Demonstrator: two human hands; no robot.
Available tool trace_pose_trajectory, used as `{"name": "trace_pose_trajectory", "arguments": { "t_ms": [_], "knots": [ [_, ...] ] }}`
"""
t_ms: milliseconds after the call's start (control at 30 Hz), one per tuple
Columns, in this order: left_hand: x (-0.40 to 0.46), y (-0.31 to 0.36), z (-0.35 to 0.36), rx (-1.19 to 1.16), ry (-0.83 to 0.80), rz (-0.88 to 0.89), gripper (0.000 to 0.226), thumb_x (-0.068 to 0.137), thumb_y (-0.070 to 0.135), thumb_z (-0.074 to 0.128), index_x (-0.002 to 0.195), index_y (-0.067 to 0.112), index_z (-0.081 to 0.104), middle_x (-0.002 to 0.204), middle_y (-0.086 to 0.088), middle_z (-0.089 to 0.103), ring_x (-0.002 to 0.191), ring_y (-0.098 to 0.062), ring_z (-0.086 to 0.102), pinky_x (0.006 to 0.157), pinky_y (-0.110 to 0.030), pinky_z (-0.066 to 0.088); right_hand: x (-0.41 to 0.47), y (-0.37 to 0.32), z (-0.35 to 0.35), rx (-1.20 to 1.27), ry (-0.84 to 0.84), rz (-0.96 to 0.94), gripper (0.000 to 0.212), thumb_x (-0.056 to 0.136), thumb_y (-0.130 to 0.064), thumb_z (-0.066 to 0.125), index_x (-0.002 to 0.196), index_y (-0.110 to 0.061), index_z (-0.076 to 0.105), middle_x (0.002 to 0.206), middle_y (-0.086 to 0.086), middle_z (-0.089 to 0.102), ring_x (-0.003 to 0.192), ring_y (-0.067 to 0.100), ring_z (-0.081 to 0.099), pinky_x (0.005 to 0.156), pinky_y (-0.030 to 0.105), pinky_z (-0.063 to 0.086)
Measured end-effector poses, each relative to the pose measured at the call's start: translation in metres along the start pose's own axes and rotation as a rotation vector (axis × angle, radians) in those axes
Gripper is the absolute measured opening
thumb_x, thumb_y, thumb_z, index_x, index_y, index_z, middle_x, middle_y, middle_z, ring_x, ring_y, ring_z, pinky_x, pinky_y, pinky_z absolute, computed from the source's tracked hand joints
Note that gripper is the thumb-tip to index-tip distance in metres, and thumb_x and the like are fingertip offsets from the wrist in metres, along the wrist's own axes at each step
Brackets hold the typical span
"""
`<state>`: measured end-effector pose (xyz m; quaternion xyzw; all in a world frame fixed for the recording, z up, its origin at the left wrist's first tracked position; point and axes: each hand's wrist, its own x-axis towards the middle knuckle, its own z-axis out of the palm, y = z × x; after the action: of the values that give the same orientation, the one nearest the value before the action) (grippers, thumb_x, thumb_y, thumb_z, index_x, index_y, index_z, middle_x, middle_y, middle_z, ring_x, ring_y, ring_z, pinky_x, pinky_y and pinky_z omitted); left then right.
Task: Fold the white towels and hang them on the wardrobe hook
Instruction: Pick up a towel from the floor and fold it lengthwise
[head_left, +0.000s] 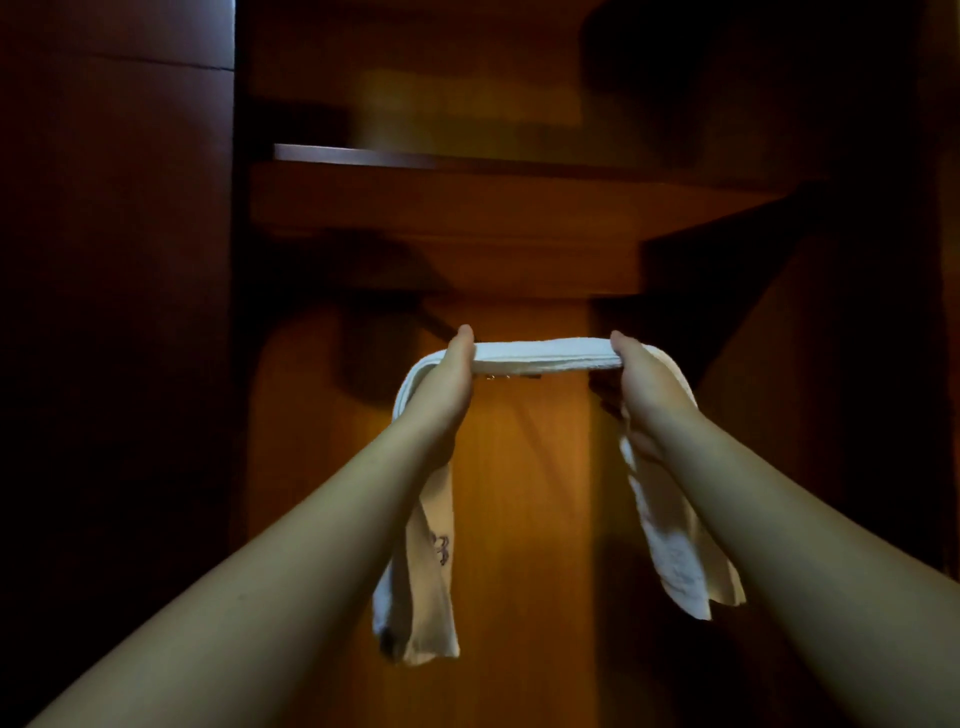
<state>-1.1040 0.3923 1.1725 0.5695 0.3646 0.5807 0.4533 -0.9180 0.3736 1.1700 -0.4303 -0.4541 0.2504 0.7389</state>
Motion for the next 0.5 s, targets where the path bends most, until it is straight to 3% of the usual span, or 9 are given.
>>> {"name": "trace_pose_trajectory", "arguments": {
  "t_ms": [67, 133, 233, 333, 433, 500],
  "knots": [
    [0.022, 0.008, 0.008, 0.034, -0.026, 0.042, 0.087, 0.08, 0.081, 0.046, 0.138, 0.016, 0.048, 0.137, -0.004, 0.054, 0.126, -0.022, 0.052, 0.112, -0.039, 0.036, 0.034, 0.003, 0.003, 0.01, -0.009, -0.016, 0.035, 0.092, -0.053, 0.056, 0.103, -0.021, 0.066, 0.108, 0.009, 0.071, 0.1, 0.027, 0.068, 0.091, 0.039, 0.05],
    [0.049, 0.012, 0.017, 0.061, -0.034, 0.063, 0.068, 0.095, 0.069, 0.039, 0.136, 0.014, 0.043, 0.133, -0.004, 0.049, 0.125, -0.018, 0.047, 0.105, -0.034, 0.033, 0.071, 0.008, 0.005, 0.021, -0.031, -0.011, 0.041, 0.088, -0.057, 0.058, 0.107, -0.021, 0.066, 0.112, 0.011, 0.072, 0.104, 0.03, 0.069, 0.094, 0.041, 0.051],
    [0.093, 0.015, 0.03, 0.072, -0.02, 0.08, 0.082, 0.093, 0.073, 0.037, 0.146, 0.01, 0.04, 0.15, -0.01, 0.044, 0.138, -0.023, 0.041, 0.114, -0.038, 0.029, 0.121, 0.017, 0.01, 0.033, -0.117, 0.007, 0.04, 0.096, -0.056, 0.053, 0.112, -0.021, 0.062, 0.116, 0.011, 0.068, 0.111, 0.031, 0.065, 0.096, 0.042, 0.047],
    [0.134, 0.009, 0.04, 0.051, 0.014, 0.094, 0.096, 0.084, 0.084, 0.035, 0.146, 0.01, 0.044, 0.152, -0.01, 0.045, 0.141, -0.024, 0.041, 0.12, -0.043, 0.026, 0.169, 0.036, 0.015, 0.04, -0.18, 0.065, 0.052, 0.095, -0.063, 0.047, 0.123, -0.021, 0.061, 0.124, 0.012, 0.066, 0.113, 0.028, 0.062, 0.096, 0.04, 0.045],
    [0.173, -0.007, 0.048, 0.035, -0.012, 0.079, 0.094, 0.091, 0.078, 0.029, 0.148, 0.005, 0.042, 0.153, -0.016, 0.043, 0.142, -0.026, 0.04, 0.121, -0.044, 0.024, 0.203, 0.058, 0.022, 0.036, -0.227, 0.147, 0.068, 0.092, -0.071, 0.042, 0.134, -0.02, 0.056, 0.134, 0.014, 0.059, 0.122, 0.028, 0.056, 0.093, 0.041, 0.039],
    [0.196, -0.02, 0.047, 0.048, -0.027, 0.071, 0.094, 0.093, 0.076, 0.024, 0.148, 0.003, 0.04, 0.152, -0.019, 0.043, 0.138, -0.026, 0.044, 0.118, -0.042, 0.03, 0.221, 0.075, 0.029, 0.056, -0.252, 0.194, 0.079, 0.088, -0.077, 0.04, 0.142, -0.019, 0.049, 0.136, 0.012, 0.056, 0.12, 0.027, 0.055, 0.099, 0.041, 0.035]
  ]
}}
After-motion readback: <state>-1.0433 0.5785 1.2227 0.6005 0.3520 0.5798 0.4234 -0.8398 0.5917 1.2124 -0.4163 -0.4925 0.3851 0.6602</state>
